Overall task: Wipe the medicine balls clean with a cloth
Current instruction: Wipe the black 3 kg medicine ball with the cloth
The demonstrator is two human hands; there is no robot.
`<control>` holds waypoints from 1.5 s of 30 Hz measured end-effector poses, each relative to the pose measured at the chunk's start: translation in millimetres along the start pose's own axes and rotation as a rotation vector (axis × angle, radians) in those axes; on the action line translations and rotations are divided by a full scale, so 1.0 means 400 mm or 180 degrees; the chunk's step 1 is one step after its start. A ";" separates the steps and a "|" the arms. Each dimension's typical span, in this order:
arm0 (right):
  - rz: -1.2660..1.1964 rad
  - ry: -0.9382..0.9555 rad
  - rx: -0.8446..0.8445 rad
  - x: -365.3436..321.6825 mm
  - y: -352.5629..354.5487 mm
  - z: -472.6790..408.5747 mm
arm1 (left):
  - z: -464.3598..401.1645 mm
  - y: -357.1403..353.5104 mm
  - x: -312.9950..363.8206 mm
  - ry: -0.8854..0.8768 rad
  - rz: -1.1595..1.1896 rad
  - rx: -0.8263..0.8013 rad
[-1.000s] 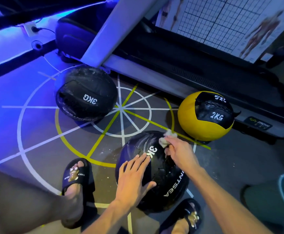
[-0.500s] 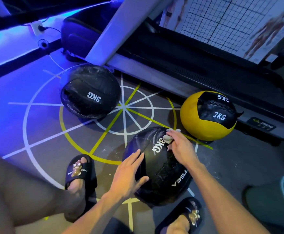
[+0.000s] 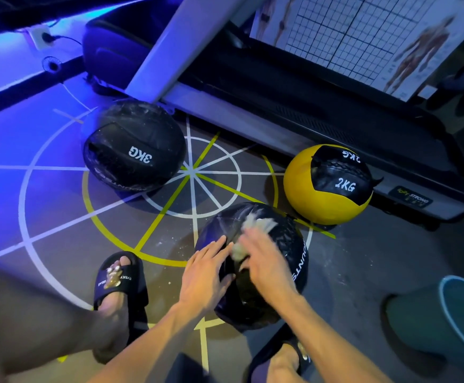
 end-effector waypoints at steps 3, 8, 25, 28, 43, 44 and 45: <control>0.0167 0.0969 -0.0170 -0.050 0.004 0.037 | 0.000 0.005 -0.013 0.0003 0.0010 0.0015; -0.0538 -0.0646 -0.0018 0.123 -0.027 -0.020 | -0.017 0.012 -0.007 0.0070 0.0049 0.0010; -0.0633 -0.0174 0.0264 0.079 0.028 0.028 | -0.116 0.031 0.019 -0.0116 -0.0455 -0.0861; -0.0610 -0.0263 0.0305 0.037 -0.014 0.059 | -0.133 0.026 0.030 -0.0113 -0.0516 -0.0954; -0.2614 -0.3277 0.1063 0.274 -0.012 0.301 | -0.210 0.028 0.058 -0.0111 -0.0818 -0.1384; -0.2768 -0.3449 0.1021 0.274 -0.039 0.314 | -0.216 0.026 0.061 -0.0120 -0.0822 -0.1352; -0.2872 -0.3539 0.0971 0.265 -0.061 0.319 | -0.221 0.025 0.064 -0.0132 -0.0832 -0.1304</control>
Point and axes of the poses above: each hand's wrist, its own z-axis away from the middle knuckle, its own y-axis out of the back of the hand, x = y × z, the point moved 9 cm from there along -z, towards the middle knuckle, and after that the axes turned 11 degrees about z, right-handed, at the moved point
